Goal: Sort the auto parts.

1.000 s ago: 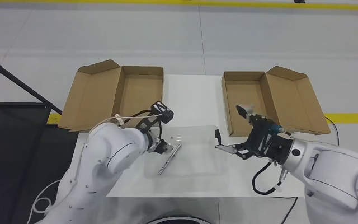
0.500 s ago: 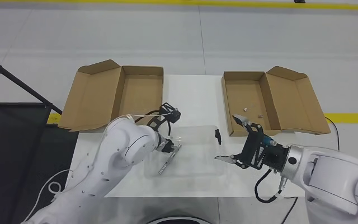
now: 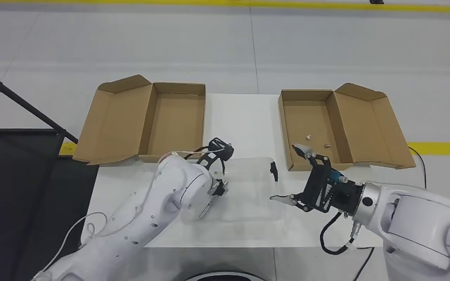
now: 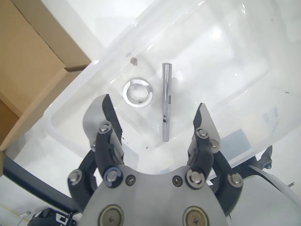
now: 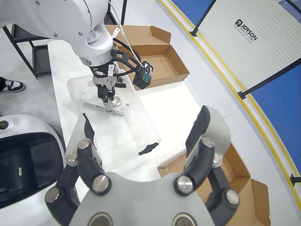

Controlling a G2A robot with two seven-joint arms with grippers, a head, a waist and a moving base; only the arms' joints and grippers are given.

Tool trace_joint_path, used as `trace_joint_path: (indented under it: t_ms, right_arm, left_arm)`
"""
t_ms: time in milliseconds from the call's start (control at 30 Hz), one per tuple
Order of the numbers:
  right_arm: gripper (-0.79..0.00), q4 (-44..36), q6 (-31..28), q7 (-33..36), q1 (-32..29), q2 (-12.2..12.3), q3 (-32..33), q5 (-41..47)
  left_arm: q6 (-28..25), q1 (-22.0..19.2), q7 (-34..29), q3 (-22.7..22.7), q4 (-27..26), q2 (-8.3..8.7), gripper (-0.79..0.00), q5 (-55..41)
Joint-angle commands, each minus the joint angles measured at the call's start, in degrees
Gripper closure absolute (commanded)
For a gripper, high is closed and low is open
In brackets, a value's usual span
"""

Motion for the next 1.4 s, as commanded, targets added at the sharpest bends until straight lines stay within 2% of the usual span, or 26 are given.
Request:
trace_joint_path:
  t_ms: [0,267,333,467,567,667,767,833,933,1000,1067,1167,1367]
  right_arm:
    - [-0.785,0.00,0.00,0.00,0.00,0.00,0.00,0.00]
    - [-0.785,0.00,0.00,0.00,0.00,0.00,0.00,0.00]
    - [-0.785,0.00,0.00,0.00,0.00,0.00,0.00,0.00]
    - [-0.785,0.00,0.00,0.00,0.00,0.00,0.00,0.00]
    - [-0.785,0.00,0.00,0.00,0.00,0.00,0.00,0.00]
    - [-0.785,0.00,0.00,0.00,0.00,0.00,0.00,0.00]
    - [-0.785,0.00,0.00,0.00,0.00,0.00,0.00,0.00]
    - [-0.785,0.00,0.00,0.00,0.00,0.00,0.00,0.00]
    - [-0.785,0.00,0.00,0.00,0.00,0.00,0.00,0.00]
    - [-0.785,0.00,0.00,0.00,0.00,0.00,0.00,0.00]
    - [-0.785,0.00,0.00,0.00,0.00,0.00,0.00,0.00]
    - [-0.785,0.00,0.00,0.00,0.00,0.00,0.00,0.00]
    - [-0.785,-0.12,-0.05,-0.76,-0.12,0.05,-0.36,-0.70]
  left_arm:
    - [-0.21,-0.33,-0.07,0.30,1.02,-0.18,-0.529,-0.32]
    - [0.64,-1.26,0.12,1.64,3.38,-1.21,-0.391,-3.56]
    - [1.03,-1.17,0.18,1.72,3.53,-1.35,-0.385,-4.04]
    - [1.47,-0.72,0.05,2.29,2.78,-1.53,-0.388,-3.55]
    - [1.92,-0.18,0.22,2.78,2.18,-1.64,-0.425,-2.72]
    - [2.99,0.18,0.39,3.62,2.13,-1.68,-0.434,1.00]
    - [2.59,1.25,1.83,4.26,0.52,-1.78,-0.459,2.05]
    - [2.17,2.02,2.86,4.56,-0.65,-1.73,-0.413,3.86]
    - [1.29,3.53,4.58,4.15,-2.91,-1.56,-0.453,4.98]
    - [1.40,4.52,5.53,2.39,-4.22,-1.22,-0.434,6.00]
    - [1.24,5.98,6.14,-0.63,-5.94,-0.72,-0.453,5.38]
    - [-0.85,8.63,6.90,-7.75,-8.88,0.43,-0.554,3.09]
    - [-4.05,15.67,6.22,-22.84,-16.87,2.70,-0.563,1.81]
